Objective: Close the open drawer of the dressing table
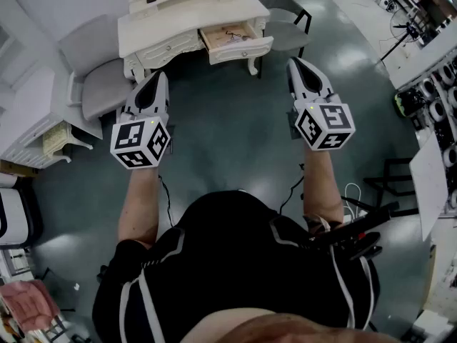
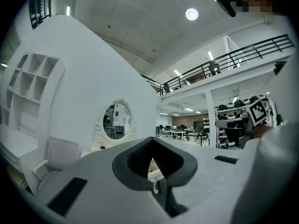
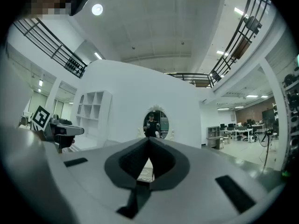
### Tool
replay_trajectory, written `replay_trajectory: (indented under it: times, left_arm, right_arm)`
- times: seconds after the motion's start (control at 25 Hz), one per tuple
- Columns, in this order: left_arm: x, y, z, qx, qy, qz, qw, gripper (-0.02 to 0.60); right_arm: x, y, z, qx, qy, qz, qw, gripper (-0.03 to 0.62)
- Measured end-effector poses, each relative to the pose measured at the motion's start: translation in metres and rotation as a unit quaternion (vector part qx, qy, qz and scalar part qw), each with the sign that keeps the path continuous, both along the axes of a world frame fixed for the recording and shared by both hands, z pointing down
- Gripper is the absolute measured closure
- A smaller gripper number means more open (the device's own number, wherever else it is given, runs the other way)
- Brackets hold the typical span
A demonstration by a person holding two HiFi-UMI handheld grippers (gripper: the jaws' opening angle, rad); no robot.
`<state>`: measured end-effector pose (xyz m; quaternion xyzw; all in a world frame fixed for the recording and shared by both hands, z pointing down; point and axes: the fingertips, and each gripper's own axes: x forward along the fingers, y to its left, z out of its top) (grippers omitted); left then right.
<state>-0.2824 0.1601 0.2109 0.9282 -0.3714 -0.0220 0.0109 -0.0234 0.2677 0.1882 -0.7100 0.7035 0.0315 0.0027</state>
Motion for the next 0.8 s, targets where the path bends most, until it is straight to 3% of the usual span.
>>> replay_trajectory:
  times: [0.56,0.8]
  left_arm:
    - [0.041,0.009,0.006,0.003,-0.003,-0.015,0.9999,0.578]
    - [0.074,0.014,0.018,0.012,-0.027,-0.022,0.9993,0.578]
  right_arm:
    - [0.041,0.012,-0.002,0.012,-0.008,0.000,1.000,0.589]
    - [0.068,0.017,0.010,0.005,-0.014,-0.014,1.000,0.589]
